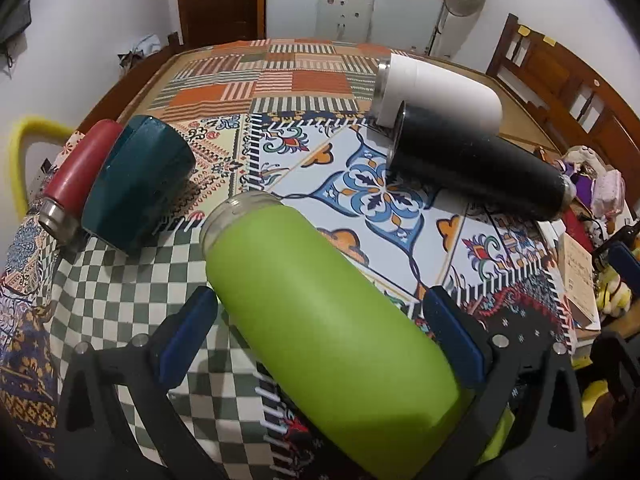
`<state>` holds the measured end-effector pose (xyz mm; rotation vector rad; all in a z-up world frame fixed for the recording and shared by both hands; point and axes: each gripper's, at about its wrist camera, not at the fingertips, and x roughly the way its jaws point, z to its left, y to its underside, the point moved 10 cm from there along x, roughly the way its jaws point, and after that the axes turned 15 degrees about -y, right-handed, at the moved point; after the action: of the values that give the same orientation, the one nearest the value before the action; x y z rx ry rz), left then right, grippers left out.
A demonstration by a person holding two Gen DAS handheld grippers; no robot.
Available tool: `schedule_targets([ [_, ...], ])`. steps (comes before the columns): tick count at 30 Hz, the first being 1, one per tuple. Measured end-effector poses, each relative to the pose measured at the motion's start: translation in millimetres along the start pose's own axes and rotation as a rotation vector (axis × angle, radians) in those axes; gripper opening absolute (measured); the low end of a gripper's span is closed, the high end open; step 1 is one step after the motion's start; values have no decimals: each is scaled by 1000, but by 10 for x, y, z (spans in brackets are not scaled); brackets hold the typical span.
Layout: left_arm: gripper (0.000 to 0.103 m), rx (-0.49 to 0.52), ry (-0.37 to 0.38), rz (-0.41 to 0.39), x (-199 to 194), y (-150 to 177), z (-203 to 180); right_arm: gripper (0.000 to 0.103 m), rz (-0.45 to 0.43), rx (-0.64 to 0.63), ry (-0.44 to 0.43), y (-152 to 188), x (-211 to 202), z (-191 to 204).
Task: Flip cup upright
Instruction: 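Grip the bottle with the left tool and rotate it upright, open end up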
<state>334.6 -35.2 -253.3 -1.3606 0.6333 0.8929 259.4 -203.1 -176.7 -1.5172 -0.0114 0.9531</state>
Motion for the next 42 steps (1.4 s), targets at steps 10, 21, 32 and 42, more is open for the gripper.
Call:
schedule_targets([
  [10, 82, 163, 34, -47, 48, -204, -224, 86, -10, 41, -17, 39, 8, -92],
  [21, 68, 295, 79, 92, 93, -120, -216, 86, -28, 50, -31, 9, -24, -94],
  [32, 64, 328, 37, 18, -110, -159, -119, 86, -33, 52, -39, -12, -53, -63],
  [42, 63, 206, 26, -145, -701, -322, 269, 86, -86, 37, -29, -192, -187, 17],
])
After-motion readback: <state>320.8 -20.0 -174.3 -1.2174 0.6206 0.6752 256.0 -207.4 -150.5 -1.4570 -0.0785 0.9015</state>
